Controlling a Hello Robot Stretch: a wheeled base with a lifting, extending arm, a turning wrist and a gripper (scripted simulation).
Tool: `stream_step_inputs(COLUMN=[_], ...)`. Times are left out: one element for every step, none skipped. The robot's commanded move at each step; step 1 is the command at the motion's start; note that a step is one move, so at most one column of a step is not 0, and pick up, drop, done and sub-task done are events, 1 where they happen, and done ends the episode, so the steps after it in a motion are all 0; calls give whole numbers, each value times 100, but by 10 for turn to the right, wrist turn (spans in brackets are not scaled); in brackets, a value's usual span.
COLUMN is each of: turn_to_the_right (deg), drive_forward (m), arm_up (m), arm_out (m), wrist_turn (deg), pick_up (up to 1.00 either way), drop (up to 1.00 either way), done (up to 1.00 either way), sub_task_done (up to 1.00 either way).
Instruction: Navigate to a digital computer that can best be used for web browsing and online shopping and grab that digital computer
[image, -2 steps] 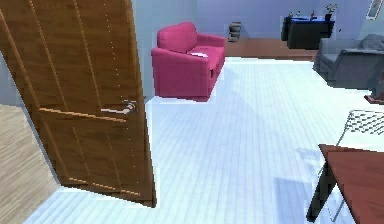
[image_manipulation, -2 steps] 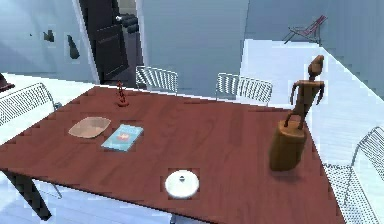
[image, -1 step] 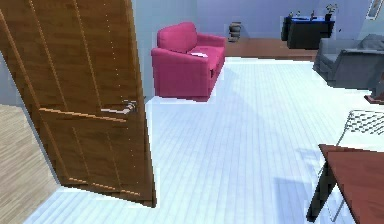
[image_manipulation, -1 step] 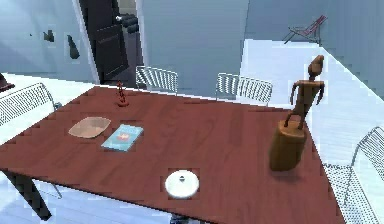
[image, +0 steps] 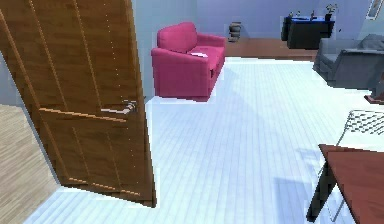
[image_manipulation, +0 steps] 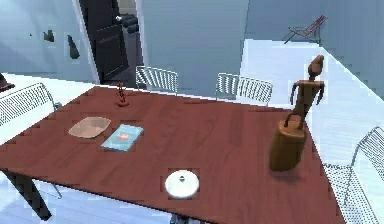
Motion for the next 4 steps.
stream_step_inputs(turn_to_the_right=[0,0,0,0], drive_forward=[0,0,0,0], arm_up=[0,0,0,0], arm_out=[0,0,0,0], wrist_turn=[450,450,450,450], pick_up=[0,0,0,0], drop=[0,0,0,0], done=[0,0,0,0], sub_task_done=[0,0,0,0])
